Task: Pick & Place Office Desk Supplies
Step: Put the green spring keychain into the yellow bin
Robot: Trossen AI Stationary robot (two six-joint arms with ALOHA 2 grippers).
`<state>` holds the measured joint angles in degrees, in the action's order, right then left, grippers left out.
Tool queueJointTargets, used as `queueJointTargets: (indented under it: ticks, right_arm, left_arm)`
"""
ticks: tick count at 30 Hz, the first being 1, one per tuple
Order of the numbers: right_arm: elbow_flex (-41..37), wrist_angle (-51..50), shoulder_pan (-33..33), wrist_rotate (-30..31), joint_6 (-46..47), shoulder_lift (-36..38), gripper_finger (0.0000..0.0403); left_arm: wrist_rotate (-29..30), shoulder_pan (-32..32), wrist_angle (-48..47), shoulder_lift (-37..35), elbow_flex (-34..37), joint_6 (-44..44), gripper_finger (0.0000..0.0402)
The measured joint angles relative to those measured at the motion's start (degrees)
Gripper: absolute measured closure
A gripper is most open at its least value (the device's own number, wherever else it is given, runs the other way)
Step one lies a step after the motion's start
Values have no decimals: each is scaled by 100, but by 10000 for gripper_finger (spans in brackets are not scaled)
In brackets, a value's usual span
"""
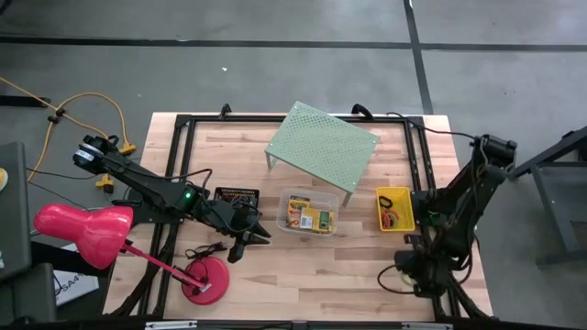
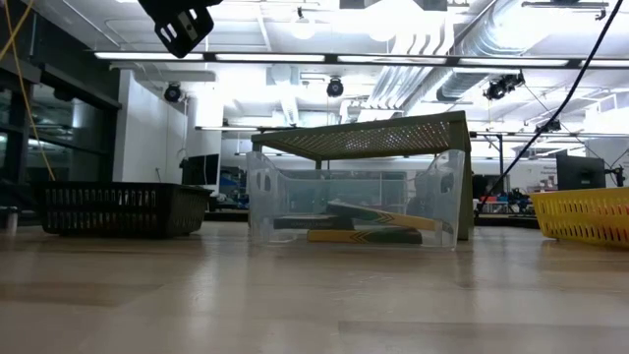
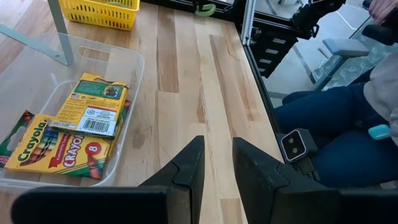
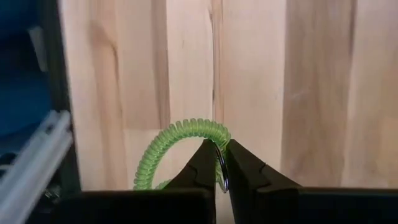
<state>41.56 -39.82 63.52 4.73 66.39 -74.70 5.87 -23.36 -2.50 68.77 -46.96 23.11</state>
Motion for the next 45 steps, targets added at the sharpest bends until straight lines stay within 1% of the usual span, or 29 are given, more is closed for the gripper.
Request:
queueJointTargets:
  ticks: [2, 8, 14, 21, 25, 29, 37, 41, 45]
  right_arm:
    - [2, -6, -71, 123, -78, 127, 395]
    - [2, -87, -286, 122, -225, 168, 395]
    - [4, -587, -790, -3, -227, 263, 393]
    - [7, -1193, -1476, 111, -743, 940, 391]
    - [7, -1697, -1874, 293, -1021, 1394, 391]
    - [7, -2122, -2305, 511, -1299, 1686, 391]
    - [7, -2776, -3090, 1088, -1400, 1740, 388]
    - [7, -3005, -3438, 1108, -1437, 1740, 388]
    - [7, -3070, -3624, 1105, -1559, 1740, 388]
  left_arm:
    - [0, 0, 0, 0, 0, 0, 324]
    - [0, -1, 0, 0, 0, -2, 324]
    - [1, -1, 0, 0, 0, -2, 324]
    - [0, 0, 0, 0, 0, -2, 324]
    - [2, 0, 0, 0, 0, -2, 324]
    - [0, -1, 0, 0, 0, -2, 324]
    - [2, -1, 0, 0, 0, -2, 324]
    - [1, 0, 0, 0, 0, -2, 324]
    - [2, 0, 0, 0, 0, -2, 324]
